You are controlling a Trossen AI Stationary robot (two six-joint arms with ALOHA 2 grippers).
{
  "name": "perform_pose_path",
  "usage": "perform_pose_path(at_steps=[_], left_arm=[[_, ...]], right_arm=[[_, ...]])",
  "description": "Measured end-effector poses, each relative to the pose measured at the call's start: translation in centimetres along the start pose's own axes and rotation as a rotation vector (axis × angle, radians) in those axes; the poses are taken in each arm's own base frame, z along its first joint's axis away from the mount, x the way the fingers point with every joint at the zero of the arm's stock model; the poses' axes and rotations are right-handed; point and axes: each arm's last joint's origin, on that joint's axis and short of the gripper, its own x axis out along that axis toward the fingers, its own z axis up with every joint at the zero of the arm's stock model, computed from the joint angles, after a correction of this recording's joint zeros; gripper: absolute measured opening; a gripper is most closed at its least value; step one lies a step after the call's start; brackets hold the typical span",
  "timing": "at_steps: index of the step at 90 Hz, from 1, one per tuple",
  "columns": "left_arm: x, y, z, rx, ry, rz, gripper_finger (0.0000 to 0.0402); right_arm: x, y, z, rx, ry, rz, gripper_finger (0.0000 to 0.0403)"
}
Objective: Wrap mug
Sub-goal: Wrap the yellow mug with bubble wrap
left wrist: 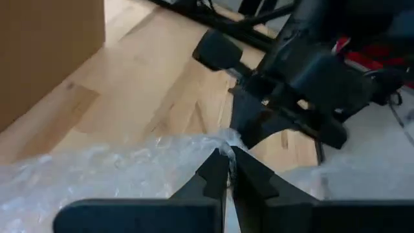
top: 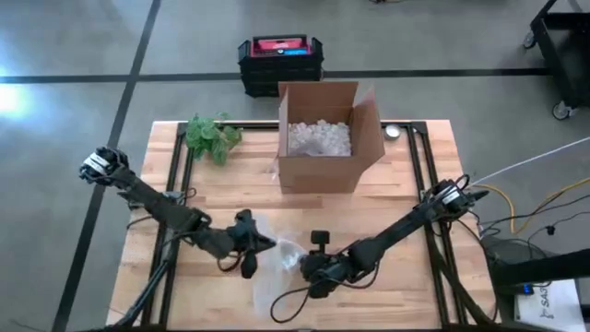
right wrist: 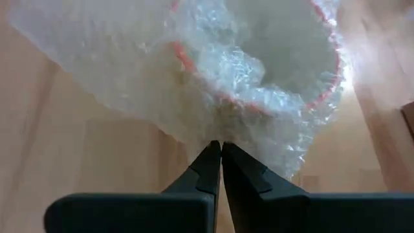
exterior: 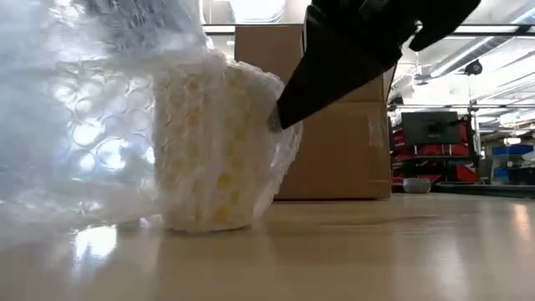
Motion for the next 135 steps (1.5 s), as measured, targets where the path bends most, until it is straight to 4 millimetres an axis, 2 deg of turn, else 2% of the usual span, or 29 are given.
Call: perform_pose_path(at_steps=[21,28,38,47,55,60,68,81,98,108,117,135], left_arm=[[3.3,0.3,-1.5,0.03,0.046,-0.035,0.0],[4.2,0.5,-2.1,0.037,0.062,-0.023,0.0],[4.8,0.6,-2.5,0.06,0.074,-0.01,0.0],[4.9,0.5,-2.4,0.087,0.074,-0.01,0.0],[4.8,0.4,-2.3,0.111,0.071,-0.014,0.0],[4.7,0.4,-2.1,0.12,0.068,-0.016,0.0],[4.5,0.3,-1.9,0.122,0.056,-0.02,0.0],[4.4,0.3,-1.8,0.127,0.052,-0.023,0.0],[4.4,0.3,-1.8,0.137,0.057,-0.033,0.002],[4.3,-0.1,-1.2,0.181,0.065,-0.057,0.0055],[3.6,-1.1,0.4,0.212,0.079,-0.082,0.0092],[-0.1,-2.0,3.3,0.264,0.295,0.06,0.0143]], right_arm=[[-0.2,-0.2,0.1,-0.008,0.012,-0.001,0.0002],[-1.4,-0.6,0.7,-0.025,0.046,-0.008,0.0002],[-4.1,-1.4,2.4,-0.037,0.068,-0.017,0.0002],[-5.9,-1.8,4.2,-0.021,0.007,-0.001,0.0002],[-6.4,-2.0,5.4,-0.014,-0.063,0.014,0.0002],[-6.2,-2.1,5.9,-0.013,-0.1,0.02,0.0002],[-4.6,-2.0,6.1,-0.006,-0.122,0.058,0.0002],[-1.4,-2.0,5.2,-0.004,-0.059,0.084,0.0002],[0.6,-2.4,4.6,0.007,-0.026,0.061,0.0002],[0.8,-2.6,4.6,0.024,-0.019,0.062,0.0002],[0.9,-2.6,4.6,0.026,-0.018,0.056,0.0002],[1.0,-2.7,4.6,0.026,-0.014,0.05,0.0002]])
